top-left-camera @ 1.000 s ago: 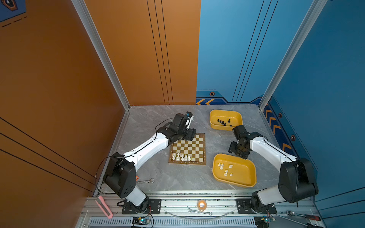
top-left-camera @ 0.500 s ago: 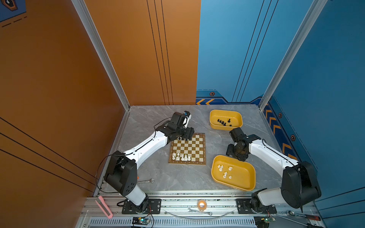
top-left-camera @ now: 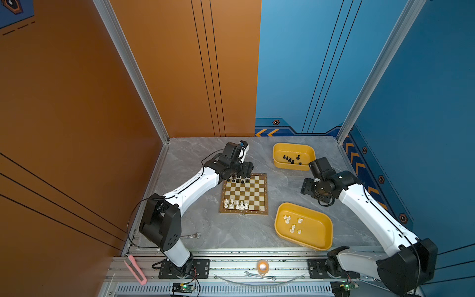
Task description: Set up the chess pieces on the board
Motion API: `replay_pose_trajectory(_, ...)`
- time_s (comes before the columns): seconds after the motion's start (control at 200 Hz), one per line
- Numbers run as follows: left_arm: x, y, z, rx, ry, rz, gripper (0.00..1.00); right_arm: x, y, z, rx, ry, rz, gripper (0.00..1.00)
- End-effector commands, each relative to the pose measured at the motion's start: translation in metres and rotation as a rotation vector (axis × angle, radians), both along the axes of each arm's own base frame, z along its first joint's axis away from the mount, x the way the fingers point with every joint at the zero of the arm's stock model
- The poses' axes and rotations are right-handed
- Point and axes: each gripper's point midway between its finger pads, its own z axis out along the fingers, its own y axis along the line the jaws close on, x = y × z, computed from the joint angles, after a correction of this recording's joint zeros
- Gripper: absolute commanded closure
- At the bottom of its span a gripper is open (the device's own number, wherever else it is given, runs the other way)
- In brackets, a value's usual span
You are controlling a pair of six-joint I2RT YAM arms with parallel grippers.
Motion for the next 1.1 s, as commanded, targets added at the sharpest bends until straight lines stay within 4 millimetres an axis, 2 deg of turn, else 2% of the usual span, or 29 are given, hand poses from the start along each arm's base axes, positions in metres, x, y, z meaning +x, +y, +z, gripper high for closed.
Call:
replay_pose_trajectory(0.0,0.01,0.005,0.004,-0.008,-0.017,0.057,0.26,-0.037,-0.005,-0.018,-0.029,0.114,-0.006,0.3)
replay_pose_trajectory(0.075,0.01,0.006,0.005,-0.011,-0.034,0.08,0.25,-0.053,-0.004,-0.031,-0.021,0.142,-0.012,0.31)
replay_pose_trajectory(0.185,0.014,0.008,0.006,-0.004,-0.059,0.123,0.23,-0.068,-0.005,-0.049,-0.011,0.188,-0.019,0.38)
replay_pose_trajectory(0.33,0.021,0.004,0.004,0.021,-0.047,0.139,0.23,-0.071,-0.003,-0.067,-0.022,0.234,0.014,0.48)
replay_pose_trajectory(0.411,0.021,0.0,0.007,0.034,-0.056,0.128,0.23,-0.07,-0.002,-0.076,-0.029,0.256,0.025,0.5)
replay_pose_trajectory(0.516,0.022,-0.002,0.009,0.038,-0.065,0.129,0.23,-0.069,0.004,-0.088,-0.004,0.269,0.043,0.59)
replay_pose_trajectory(0.821,0.026,-0.005,0.013,0.045,-0.088,0.123,0.23,-0.063,0.017,-0.107,0.028,0.294,0.077,0.57)
replay_pose_trajectory(1.097,0.021,-0.005,0.013,0.057,-0.091,0.122,0.23,-0.063,0.025,-0.12,0.064,0.314,0.088,0.58)
